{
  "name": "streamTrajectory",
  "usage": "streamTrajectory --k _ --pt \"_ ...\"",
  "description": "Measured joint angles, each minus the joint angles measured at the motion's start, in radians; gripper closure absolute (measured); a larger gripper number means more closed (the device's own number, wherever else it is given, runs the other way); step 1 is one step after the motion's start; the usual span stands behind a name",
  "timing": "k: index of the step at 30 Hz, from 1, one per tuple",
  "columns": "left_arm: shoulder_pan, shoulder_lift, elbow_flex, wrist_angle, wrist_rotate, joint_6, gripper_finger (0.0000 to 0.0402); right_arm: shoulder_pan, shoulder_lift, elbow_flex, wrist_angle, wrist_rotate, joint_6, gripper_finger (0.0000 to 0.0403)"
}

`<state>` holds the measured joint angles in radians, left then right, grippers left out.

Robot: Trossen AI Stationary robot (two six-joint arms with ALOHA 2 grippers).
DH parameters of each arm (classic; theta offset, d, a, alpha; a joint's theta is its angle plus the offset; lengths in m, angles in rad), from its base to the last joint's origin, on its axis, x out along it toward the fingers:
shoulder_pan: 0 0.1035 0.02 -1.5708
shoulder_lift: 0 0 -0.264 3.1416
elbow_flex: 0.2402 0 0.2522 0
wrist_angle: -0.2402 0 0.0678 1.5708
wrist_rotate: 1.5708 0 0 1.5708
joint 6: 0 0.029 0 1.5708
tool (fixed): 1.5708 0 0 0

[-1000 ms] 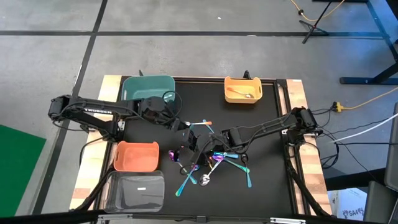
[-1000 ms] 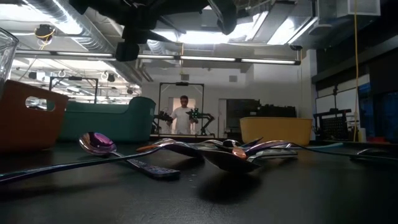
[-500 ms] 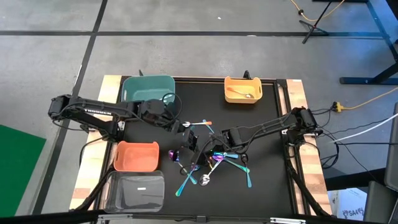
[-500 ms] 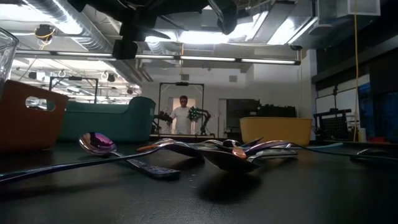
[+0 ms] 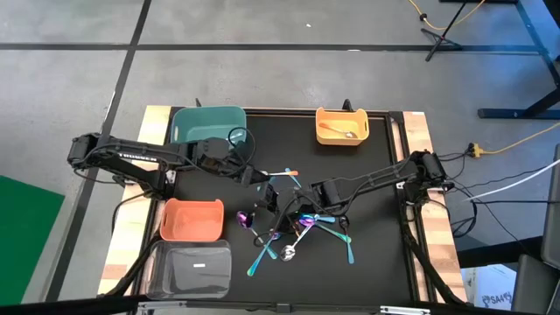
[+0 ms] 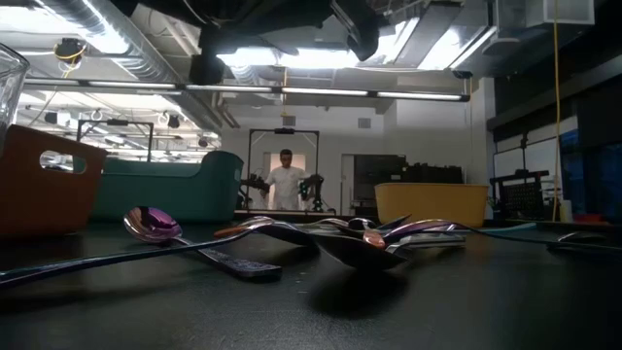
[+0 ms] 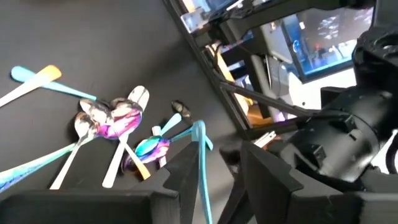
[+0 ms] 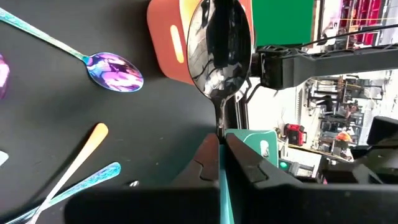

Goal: Sort silverware by color (type)
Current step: Put the light blue spoon into the orange bin

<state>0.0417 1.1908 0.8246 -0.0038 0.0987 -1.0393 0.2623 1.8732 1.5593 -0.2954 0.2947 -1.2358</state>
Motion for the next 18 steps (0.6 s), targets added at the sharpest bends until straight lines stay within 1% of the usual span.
streamTrajectory --k 13,18 --pt "-0.058 0.0 0.0 -0.071 -0.014 -0.006 0.0288 0.0 0.0 0.0 0.04 0.008 0.0 0.0403" --pt "-0.072 0.0 0.0 -0.082 -0.022 -0.033 0.0288 0.0 0.0 0.0 0.059 0.0 0.0 0.0403"
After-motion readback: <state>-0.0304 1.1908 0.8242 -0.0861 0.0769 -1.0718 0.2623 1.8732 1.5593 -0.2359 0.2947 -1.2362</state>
